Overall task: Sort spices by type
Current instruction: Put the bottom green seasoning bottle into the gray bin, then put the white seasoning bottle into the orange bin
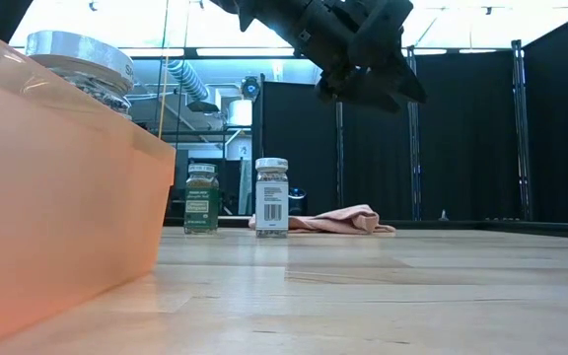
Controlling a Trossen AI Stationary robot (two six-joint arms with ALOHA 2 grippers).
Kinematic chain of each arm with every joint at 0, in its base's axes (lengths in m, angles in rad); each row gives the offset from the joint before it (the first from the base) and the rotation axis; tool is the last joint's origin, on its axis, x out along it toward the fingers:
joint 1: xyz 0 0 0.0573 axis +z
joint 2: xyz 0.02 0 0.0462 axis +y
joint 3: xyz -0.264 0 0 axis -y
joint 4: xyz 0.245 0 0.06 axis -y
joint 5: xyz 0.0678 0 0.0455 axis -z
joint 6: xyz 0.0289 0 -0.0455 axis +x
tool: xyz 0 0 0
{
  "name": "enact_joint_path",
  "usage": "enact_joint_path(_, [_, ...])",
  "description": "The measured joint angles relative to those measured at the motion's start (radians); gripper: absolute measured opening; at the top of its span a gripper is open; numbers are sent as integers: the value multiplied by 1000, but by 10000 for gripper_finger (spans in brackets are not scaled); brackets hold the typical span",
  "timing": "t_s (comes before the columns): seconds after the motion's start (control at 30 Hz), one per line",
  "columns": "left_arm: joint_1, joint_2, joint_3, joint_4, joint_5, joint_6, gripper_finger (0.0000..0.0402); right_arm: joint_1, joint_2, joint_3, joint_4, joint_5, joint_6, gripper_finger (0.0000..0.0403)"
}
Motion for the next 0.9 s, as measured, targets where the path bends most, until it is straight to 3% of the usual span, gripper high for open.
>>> enact_joint_path(0.3, [0, 0, 0, 7, 0, -1, 285, -46, -1, 0, 46, -21, -90, 315])
enact_joint_path(0.7, [1, 0, 4, 18, 12, -39, 284, -154, -2, 0, 47, -19, -309, 321])
enact_joint_path(0.9, [16, 1, 157, -123, 49, -49, 284, -219, -2, 0, 9, 23, -384, 313])
